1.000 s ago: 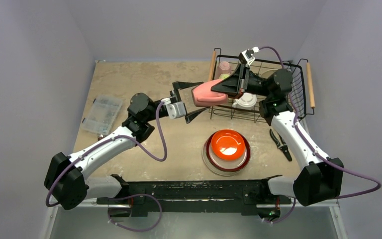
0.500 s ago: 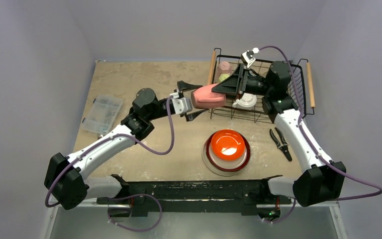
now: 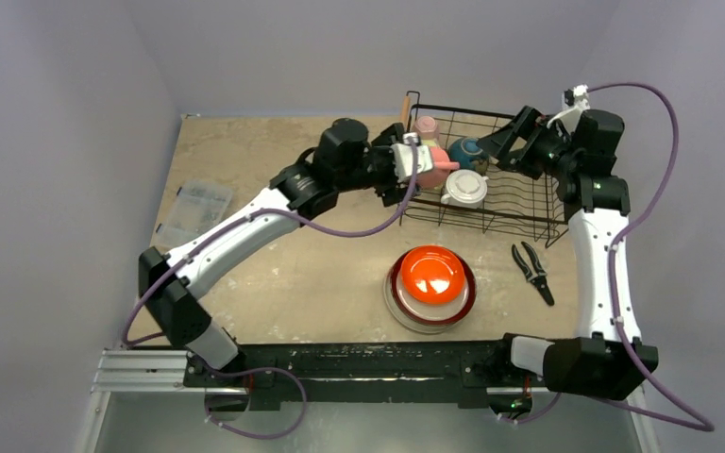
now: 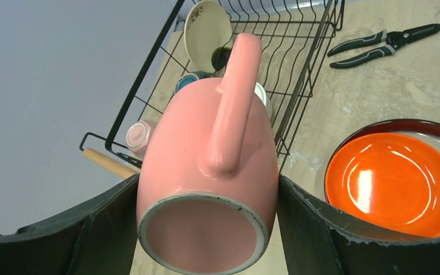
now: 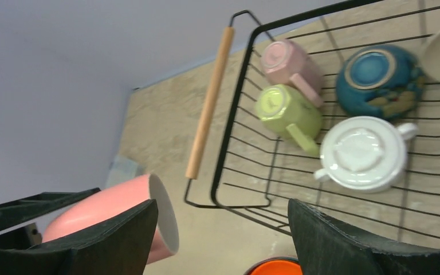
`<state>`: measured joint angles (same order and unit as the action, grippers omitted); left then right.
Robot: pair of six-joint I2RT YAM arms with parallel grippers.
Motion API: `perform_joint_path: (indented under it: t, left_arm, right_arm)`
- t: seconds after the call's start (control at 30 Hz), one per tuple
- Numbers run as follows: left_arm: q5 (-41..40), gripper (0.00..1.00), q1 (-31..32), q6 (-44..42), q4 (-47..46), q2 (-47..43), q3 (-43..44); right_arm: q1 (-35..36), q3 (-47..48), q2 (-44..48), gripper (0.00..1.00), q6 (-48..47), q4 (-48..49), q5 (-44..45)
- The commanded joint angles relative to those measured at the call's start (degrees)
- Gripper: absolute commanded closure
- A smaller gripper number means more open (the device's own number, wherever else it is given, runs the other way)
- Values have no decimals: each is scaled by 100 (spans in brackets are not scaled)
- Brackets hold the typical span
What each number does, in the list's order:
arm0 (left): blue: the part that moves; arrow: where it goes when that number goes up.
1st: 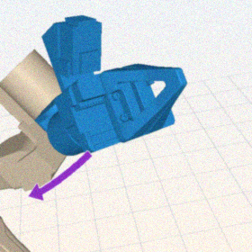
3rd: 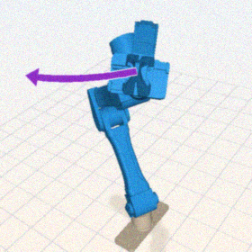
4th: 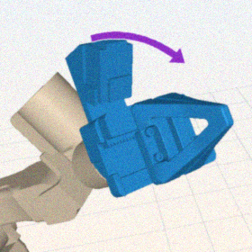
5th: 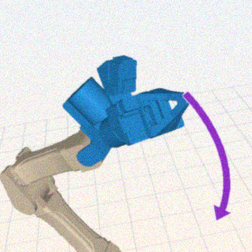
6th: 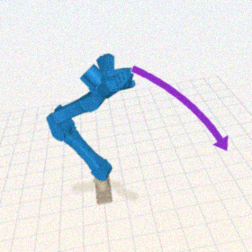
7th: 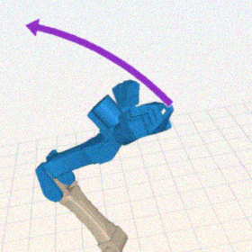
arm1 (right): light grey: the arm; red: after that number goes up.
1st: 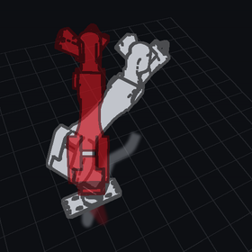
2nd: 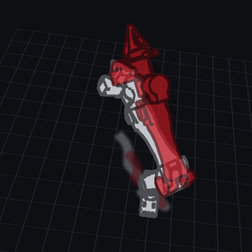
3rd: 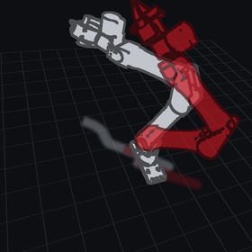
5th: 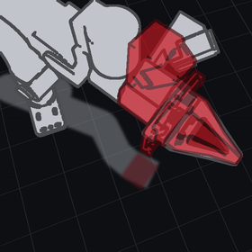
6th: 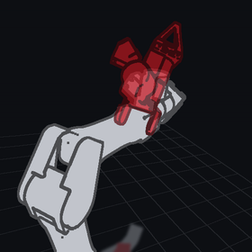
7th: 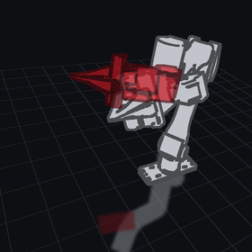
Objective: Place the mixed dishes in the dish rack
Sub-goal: Turn the cup upside down in the dish rack.
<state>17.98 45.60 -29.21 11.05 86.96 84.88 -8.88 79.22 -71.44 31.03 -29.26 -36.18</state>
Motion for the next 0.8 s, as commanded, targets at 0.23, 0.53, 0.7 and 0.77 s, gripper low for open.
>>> perform_joint_path:
  t: [0.23,0.53,0.7,0.77]
  left_arm:
    - [-1456,100,546,-903,3477,3175,4742]
    - [-1773,100,462,-1519,4108,3965,5657]
    - [-1962,100,432,-2000,4357,4279,5862]
    - [-1831,100,424,-2095,4337,4316,5831]
  right_arm:
    - [43,-619,943,12,-980,-518,2415]
    - [44,-1378,1202,10,-729,-133,2671]
    - [45,-1464,1024,4,-760,-11,2592]
    - [45,-1526,967,1,-765,53,2419]
